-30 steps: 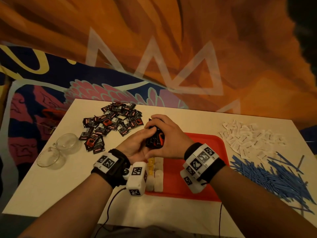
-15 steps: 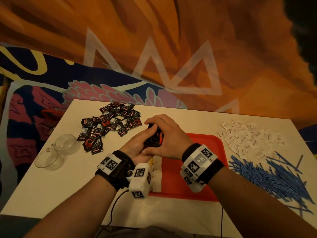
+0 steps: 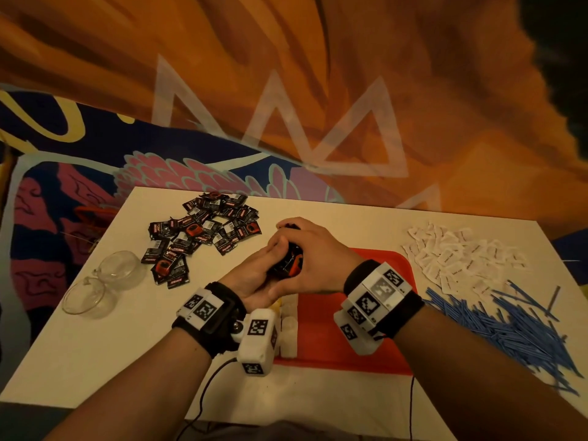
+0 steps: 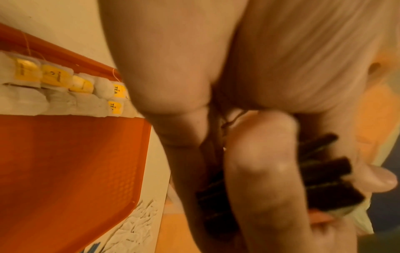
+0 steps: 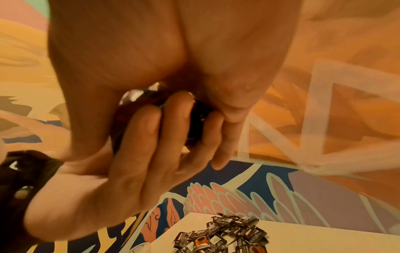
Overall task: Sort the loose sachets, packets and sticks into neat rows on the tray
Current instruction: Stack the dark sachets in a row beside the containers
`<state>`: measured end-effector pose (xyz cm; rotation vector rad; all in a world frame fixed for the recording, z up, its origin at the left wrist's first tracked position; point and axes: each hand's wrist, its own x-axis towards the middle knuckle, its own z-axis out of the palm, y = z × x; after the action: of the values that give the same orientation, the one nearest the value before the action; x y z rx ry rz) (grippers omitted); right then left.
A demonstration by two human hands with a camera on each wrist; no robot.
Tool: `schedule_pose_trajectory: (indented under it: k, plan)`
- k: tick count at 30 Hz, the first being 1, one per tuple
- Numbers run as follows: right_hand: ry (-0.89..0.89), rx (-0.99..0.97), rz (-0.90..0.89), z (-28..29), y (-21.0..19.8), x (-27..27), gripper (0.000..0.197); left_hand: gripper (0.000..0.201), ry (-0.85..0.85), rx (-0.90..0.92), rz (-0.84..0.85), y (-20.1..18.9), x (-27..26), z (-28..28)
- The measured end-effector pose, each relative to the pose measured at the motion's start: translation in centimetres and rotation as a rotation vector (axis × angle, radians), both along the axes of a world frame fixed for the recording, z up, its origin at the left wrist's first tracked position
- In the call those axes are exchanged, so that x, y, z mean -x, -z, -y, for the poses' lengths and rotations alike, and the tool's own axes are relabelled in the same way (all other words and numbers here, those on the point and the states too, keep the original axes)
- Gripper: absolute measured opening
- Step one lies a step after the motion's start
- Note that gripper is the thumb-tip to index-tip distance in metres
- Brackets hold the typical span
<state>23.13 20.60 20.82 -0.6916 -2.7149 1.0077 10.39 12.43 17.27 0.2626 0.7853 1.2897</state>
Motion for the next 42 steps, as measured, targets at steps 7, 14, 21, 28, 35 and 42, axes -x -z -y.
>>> schedule_pose_trajectory:
  k: [7,14,21,28,35,42]
  plan:
    - [0.027,-0.011,0.036,0.4,0.1,-0.3,0.093,0.047,0.076,-0.014,0.07,-0.7,-0.4,-0.1]
    - [0.089,0.016,0.132,-0.7,1.2,-1.5,0.131,0.014,0.055,0.204,-0.185,-1.4,-1.5,-2.0]
    - [0.625,0.497,-0.23,-1.8,4.1,-3.4,0.058,0.013,-0.092,0.184,-0.474,-0.3,-1.9,-3.5]
    - [0.68,0.778,-0.382,-2.8,5.7,-4.4,0.009,0.027,-0.207,0.094,-0.707,1.6,-3.3,-4.5]
    - [0.519,0.678,-0.32,-3.4,7.0,-5.5,0.015,0.016,-0.249,0.081,-0.64,2.0,-4.0,-5.3]
    - [0.474,0.738,-0.266,-3.7,8.9,-5.7,0.022,0.008,-0.219,0.192,-0.467,3.4,-4.2,-4.6]
